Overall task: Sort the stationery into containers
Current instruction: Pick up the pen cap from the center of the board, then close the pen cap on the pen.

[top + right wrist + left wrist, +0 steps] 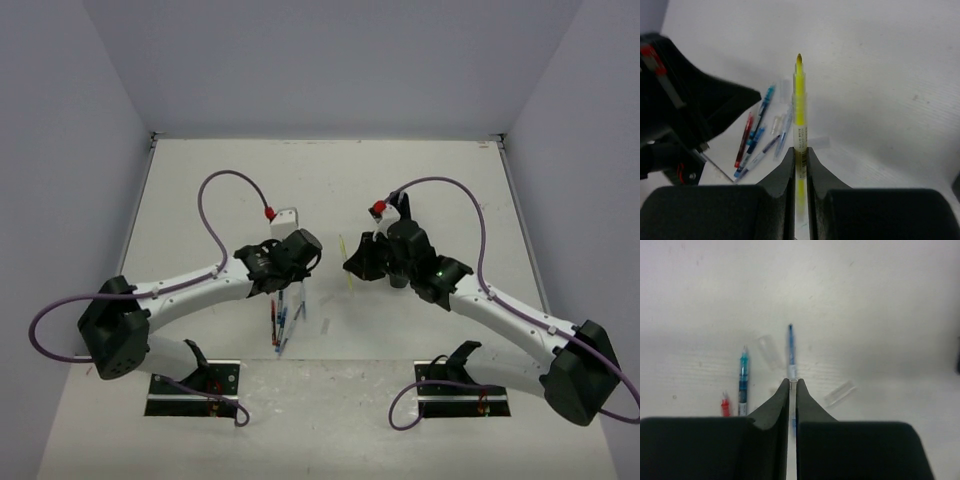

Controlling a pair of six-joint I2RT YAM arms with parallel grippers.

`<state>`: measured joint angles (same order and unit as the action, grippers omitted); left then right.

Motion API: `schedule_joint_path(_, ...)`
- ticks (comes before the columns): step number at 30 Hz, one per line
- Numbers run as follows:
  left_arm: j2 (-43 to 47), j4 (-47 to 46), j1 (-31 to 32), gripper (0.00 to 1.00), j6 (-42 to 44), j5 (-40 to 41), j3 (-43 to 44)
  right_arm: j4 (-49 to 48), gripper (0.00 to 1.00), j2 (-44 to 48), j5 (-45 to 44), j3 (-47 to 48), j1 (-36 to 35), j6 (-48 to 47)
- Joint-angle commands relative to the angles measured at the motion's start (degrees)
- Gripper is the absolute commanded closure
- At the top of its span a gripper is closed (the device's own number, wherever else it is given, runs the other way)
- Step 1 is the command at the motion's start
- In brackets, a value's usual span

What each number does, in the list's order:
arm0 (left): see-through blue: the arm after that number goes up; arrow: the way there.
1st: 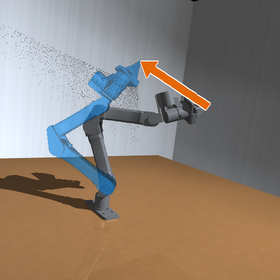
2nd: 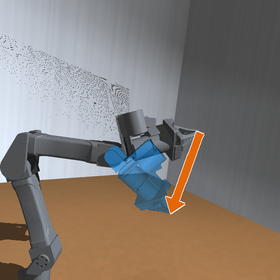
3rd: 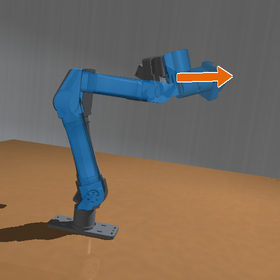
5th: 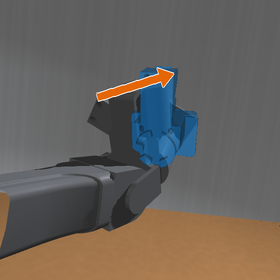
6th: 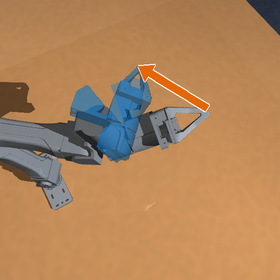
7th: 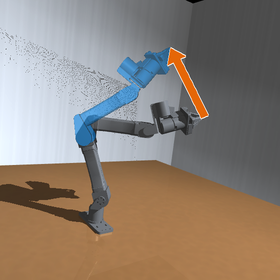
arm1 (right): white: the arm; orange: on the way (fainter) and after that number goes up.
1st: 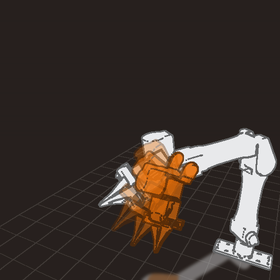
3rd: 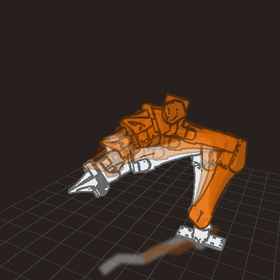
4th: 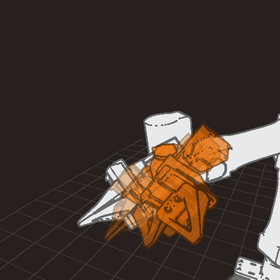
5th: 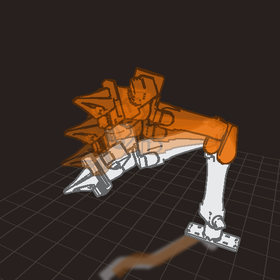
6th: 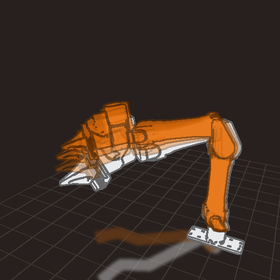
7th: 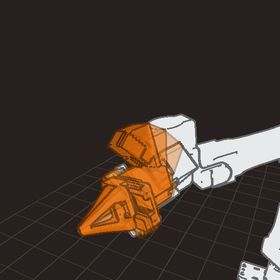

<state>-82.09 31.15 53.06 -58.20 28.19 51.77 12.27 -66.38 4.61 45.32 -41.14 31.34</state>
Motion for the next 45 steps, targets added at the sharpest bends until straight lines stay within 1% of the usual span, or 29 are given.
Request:
schedule_joint_path(1,7.1,-5.3,0.2,1.00,12.2,8.8,7.2,-22.4,1.00,6.1,15.6,-8.0,0.1,2.3)
schedule_joint_path(2,9.0,-9.1,0.1,1.00,15.8,9.1,7.6,-28.1,1.00,7.1,18.7,-10.6,0.0,3.6)
schedule_joint_path(3,10.0,-11.2,0.2,1.00,17.8,8.7,7.5,-31.1,1.00,7.4,20.0,-13.1,-0.1,4.2)
schedule_joint_path(4,11.3,-14.3,0.1,1.00,20.2,8.1,7.2,-36.8,1.00,7.8,21.4,-14.5,-0.2,5.1)
schedule_joint_path(5,13.8,-19.2,0.1,1.00,23.2,7.1,6.9,-39.7,1.00,8.1,23.2,-15.4,-0.2,6.4)
schedule_joint_path(6,15.5,-22.6,0.2,1.00,24.9,6.1,5.7,-41.5,1.00,8.2,24.0,-16.1,-0.6,7.0)
schedule_joint_path(8,20.7,-34.2,0.1,1.00,28.3,1.5,2.9,-43.4,1.00,8.0,24.4,-15.6,-1.5,6.9)
schedule_joint_path(12,26.6,-43.3,0.1,1.00,28.4,-2.9,-2.4,-42.8,1.00,7.4,23.3,-13.7,-2.9,5.8)
schedule_joint_path(17,28.9,-43.9,0.1,1.00,27.7,-4.6,-3.8,-42.1,1.00,8.1,22.5,-12.2,-3.1,5.1)
schedule_joint_path(26,30.4,-47.6,0.1,1.00,26.7,-7.5,-6.8,-41.7,1.00,6.7,24.9,-9.4,-3.9,3.8)
schedule_joint_path(36,29.8,-47.2,0.2,1.00,26.0,-9.0,-7.0,-37.3,1.00,8.1,20.7,-8.4,-3.9,1.3)
schedule_joint_path(45,29.8,-47.7,0.1,1.00,25.9,-10.2,-7.7,-35.3,1.00,9.7,18.6,-8.3,-3.8,0.1)
